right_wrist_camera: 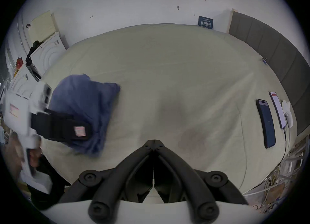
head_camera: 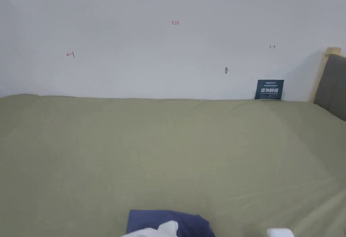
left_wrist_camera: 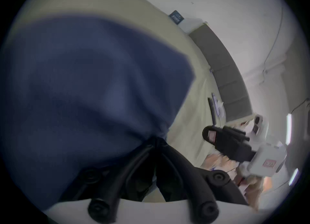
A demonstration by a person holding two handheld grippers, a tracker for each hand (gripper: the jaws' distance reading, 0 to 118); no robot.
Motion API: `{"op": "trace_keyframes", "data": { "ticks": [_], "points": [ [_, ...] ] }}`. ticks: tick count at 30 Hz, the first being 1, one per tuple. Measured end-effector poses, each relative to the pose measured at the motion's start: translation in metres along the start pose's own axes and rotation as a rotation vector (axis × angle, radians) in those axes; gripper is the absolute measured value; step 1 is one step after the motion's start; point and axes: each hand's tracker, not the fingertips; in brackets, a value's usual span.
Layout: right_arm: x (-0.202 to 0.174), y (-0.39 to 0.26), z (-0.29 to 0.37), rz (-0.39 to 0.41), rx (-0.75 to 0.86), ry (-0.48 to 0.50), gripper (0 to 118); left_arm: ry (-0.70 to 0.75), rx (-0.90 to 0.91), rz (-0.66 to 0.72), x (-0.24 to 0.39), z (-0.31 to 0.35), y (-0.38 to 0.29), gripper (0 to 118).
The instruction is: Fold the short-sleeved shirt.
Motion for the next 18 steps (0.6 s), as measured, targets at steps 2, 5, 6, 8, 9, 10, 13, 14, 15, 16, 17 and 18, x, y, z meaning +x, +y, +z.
{"op": "trace_keyframes", "data": {
  "ticks": [2, 5, 6, 8, 9, 10, 13, 14, 15, 16, 17, 18],
  "points": [
    [-0.002, -0.002, 0.005, 0.001, 0.017, 0.001, 0, -0.158, 0.119, 0.136, -0.001, 0.007, -0.002, 3],
    [-0.009, 0.005, 0.019, -0.002, 0.057, 0.062, 0, -0.106, 0.07, 0.035, 0.014, 0.035, 0.004, 2],
    [-0.016, 0.012, 0.025, 0.001, 0.086, 0.082, 0, -0.089, 0.082, -0.049, 0.02, 0.051, 0.005, 2],
    [-0.032, 0.03, 0.032, 0.009, 0.136, 0.138, 0, -0.099, 0.111, -0.148, 0.021, 0.084, 0.009, 2],
    [-0.042, 0.039, 0.031, 0.026, 0.142, 0.177, 0, -0.098, 0.13, -0.163, 0.012, 0.106, 0.011, 2],
    [-0.053, 0.049, 0.027, 0.049, 0.124, 0.207, 0, -0.077, 0.15, -0.164, 0.006, 0.123, 0.015, 2],
    [-0.088, 0.079, 0.008, 0.076, 0.068, 0.266, 0, 0.029, 0.22, -0.158, -0.036, 0.165, 0.028, 2],
    [-0.098, 0.088, -0.002, 0.076, 0.041, 0.31, 0, 0.05, 0.23, -0.124, -0.05, 0.174, 0.032, 2],
    [-0.108, 0.095, -0.015, 0.082, 0.0, 0.335, 0, 0.068, 0.233, -0.081, -0.065, 0.181, 0.034, 2],
    [-0.116, 0.1, -0.029, 0.096, -0.044, 0.34, 0, 0.088, 0.235, -0.053, -0.076, 0.184, 0.035, 2],
    [-0.124, 0.102, -0.047, 0.114, -0.102, 0.335, 0, 0.12, 0.238, -0.037, -0.09, 0.188, 0.033, 2],
    [-0.129, 0.101, -0.064, 0.119, -0.159, 0.31, 0, 0.17, 0.232, -0.024, -0.099, 0.187, 0.033, 2]
  ]
}}
